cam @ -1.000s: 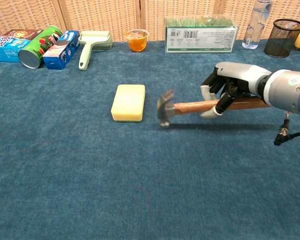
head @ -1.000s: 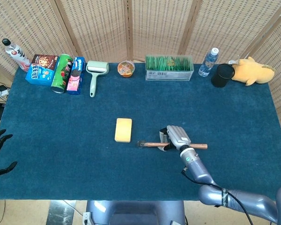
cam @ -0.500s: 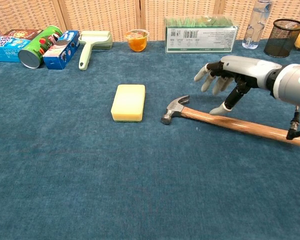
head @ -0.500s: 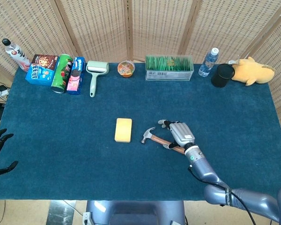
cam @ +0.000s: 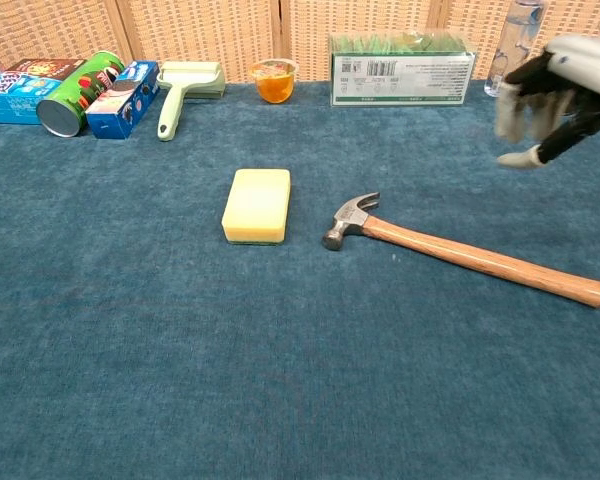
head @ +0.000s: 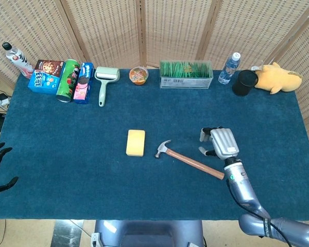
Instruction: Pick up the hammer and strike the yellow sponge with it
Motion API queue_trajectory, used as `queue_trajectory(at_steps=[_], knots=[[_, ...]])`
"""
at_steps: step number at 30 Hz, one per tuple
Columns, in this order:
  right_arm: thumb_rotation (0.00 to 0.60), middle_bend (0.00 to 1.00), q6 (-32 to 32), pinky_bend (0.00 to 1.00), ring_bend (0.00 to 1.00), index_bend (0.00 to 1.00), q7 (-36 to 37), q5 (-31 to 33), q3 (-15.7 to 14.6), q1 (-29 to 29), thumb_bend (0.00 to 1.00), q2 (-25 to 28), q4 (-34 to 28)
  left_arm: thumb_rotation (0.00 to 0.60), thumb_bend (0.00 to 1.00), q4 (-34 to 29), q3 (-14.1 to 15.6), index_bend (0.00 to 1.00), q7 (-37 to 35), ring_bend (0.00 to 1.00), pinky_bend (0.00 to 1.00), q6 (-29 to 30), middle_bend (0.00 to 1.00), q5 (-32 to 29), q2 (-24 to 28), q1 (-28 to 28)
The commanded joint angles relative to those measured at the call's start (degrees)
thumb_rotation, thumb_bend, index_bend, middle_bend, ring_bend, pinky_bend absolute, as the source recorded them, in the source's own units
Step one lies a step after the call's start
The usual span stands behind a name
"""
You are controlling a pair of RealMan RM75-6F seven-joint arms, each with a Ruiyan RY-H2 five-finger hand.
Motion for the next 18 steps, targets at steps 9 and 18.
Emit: queue_trajectory(at_steps=[9,18], knots=[[0.600,0.68,15.6,0.50,0.68,0.66,-3.2,-11.4,-8.2,-12.3,0.28,5.7,2.4,0.600,0.24,3.3,0.1,0.31,-1.2,0.12,0.21,6.1,0.21,3.3,-2.8,1.9],[0.600,0.72,19.8,0.53,0.74,0.67,2.4,-15.5,-10.6,-17.6,0.28,9.7,0.8,0.600,0.23,4.4,0.9,0.33,-0.8,0.14,0.23,8.3,0.24,4.8,-4.1,3.2]])
